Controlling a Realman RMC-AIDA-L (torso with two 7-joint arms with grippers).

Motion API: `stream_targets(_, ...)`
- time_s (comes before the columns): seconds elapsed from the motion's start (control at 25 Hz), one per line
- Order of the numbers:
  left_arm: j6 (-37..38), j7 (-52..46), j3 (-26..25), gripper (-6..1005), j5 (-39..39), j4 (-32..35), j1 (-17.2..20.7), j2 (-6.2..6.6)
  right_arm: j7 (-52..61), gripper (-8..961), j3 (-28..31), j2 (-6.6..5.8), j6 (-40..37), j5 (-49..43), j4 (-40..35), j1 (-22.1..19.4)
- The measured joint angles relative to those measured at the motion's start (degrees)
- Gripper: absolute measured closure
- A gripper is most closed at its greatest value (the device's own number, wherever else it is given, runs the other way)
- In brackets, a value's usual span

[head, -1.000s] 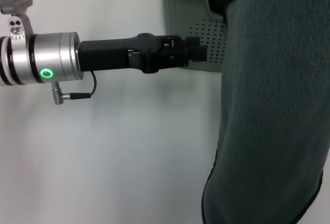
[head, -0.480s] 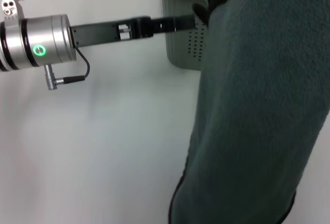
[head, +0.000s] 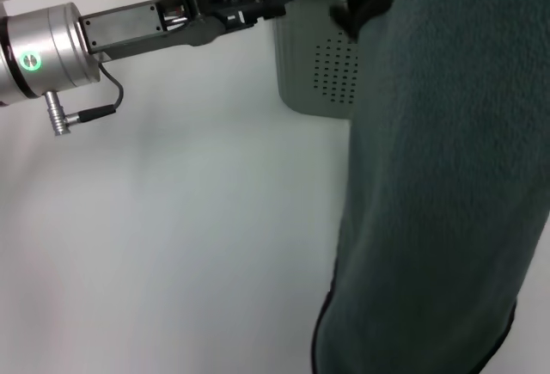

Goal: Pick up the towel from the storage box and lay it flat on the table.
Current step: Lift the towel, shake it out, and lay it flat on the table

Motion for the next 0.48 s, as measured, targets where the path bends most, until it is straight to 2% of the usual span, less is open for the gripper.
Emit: stream_targets(0.48, 5.94, -7.39, -0.08, 530, -0.18, -0.16, -1.07, -1.21, -0.1, 937, -0.12, 0.37, 0.05, -0.53, 0.9, -0.06)
